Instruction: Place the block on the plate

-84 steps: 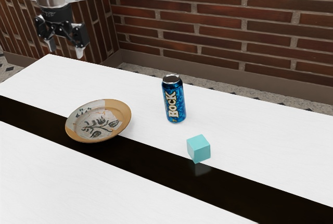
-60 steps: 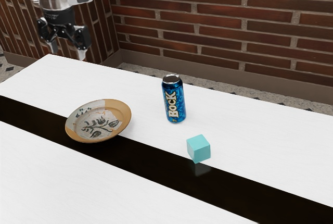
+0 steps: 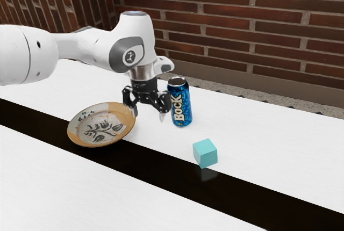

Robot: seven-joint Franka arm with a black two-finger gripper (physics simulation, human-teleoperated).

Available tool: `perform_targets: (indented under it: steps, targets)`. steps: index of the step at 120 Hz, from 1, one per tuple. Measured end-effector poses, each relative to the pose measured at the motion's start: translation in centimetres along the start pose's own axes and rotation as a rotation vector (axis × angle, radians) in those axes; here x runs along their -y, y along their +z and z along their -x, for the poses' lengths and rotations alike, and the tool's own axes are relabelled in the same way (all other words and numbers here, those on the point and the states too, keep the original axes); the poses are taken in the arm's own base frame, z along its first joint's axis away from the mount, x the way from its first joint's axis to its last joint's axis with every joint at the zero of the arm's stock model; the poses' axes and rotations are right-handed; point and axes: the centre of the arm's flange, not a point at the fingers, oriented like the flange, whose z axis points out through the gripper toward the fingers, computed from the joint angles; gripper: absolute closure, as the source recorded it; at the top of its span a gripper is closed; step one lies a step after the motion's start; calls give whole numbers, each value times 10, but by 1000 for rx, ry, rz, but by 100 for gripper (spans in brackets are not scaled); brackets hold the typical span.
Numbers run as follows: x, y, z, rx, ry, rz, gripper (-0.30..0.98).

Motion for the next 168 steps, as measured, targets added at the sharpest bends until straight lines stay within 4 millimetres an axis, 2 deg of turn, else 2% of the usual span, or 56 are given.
perform_targets:
  steps: [17, 27, 42, 62, 72, 87, 121, 168]
  targets:
    - [-64, 39, 4, -14, 1, -11, 0]
    - [-92, 51, 3, -35, -19, -14, 0]
    - [-122, 68, -16, -73, -95, -15, 0]
    - [-143, 89, -42, -101, -261, 2, 0]
    - [-147, 103, -55, -108, -346, 3, 0]
    - [-148, 110, -62, -117, -451, 10, 0]
    - [-151, 123, -63, -118, -621, 21, 0]
    - [-159, 127, -61, -125, -745, 38, 0]
